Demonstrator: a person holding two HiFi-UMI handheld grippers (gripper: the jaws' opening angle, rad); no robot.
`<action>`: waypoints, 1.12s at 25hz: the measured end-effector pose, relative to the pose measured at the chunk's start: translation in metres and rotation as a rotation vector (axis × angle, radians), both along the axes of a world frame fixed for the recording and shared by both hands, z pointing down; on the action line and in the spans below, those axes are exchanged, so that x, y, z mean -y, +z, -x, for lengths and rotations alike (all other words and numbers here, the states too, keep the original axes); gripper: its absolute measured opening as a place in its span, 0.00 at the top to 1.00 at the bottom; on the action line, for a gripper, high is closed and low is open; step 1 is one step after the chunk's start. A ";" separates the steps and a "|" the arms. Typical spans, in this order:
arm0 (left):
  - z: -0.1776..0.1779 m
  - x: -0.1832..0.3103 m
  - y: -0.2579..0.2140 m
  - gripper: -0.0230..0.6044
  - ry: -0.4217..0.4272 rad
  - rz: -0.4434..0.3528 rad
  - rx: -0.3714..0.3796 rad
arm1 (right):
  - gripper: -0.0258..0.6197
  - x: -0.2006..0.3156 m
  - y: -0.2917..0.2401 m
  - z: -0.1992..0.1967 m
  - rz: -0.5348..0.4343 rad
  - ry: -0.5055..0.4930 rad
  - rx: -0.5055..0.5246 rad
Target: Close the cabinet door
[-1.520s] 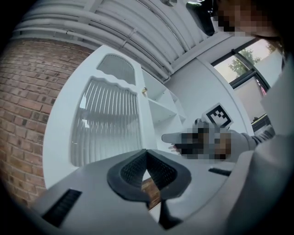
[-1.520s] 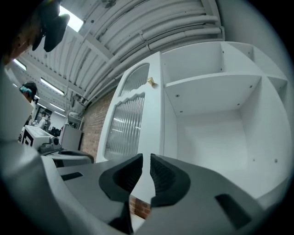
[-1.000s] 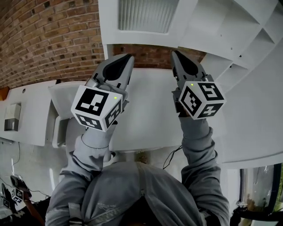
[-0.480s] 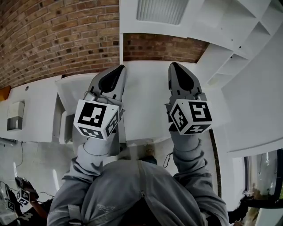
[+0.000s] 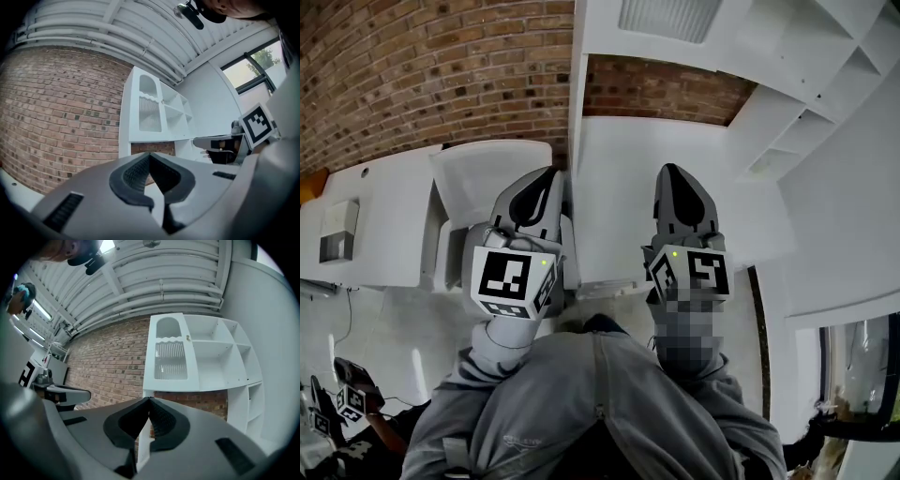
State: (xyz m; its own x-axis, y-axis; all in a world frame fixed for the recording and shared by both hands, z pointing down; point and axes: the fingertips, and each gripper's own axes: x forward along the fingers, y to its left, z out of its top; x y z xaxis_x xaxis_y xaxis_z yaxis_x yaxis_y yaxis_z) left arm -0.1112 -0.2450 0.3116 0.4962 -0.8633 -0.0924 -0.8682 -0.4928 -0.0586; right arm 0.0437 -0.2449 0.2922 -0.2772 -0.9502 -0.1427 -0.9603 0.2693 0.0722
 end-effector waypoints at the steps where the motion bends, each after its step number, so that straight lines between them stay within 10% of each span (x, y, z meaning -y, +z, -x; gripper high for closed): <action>1: 0.003 -0.003 0.002 0.96 -0.013 0.000 0.000 | 0.92 -0.005 0.003 0.006 -0.007 -0.005 -0.008; 28: -0.028 -0.020 0.051 0.96 -0.071 0.096 0.005 | 0.92 -0.019 0.056 0.017 0.038 -0.147 -0.022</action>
State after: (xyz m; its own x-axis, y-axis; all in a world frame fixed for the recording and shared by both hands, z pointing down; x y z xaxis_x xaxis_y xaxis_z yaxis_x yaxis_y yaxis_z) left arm -0.0832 -0.2254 0.3627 0.4342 -0.9008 -0.0054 -0.9007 -0.4340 -0.0181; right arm 0.0264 -0.2261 0.3482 -0.4163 -0.9037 -0.0999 -0.9087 0.4097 0.0803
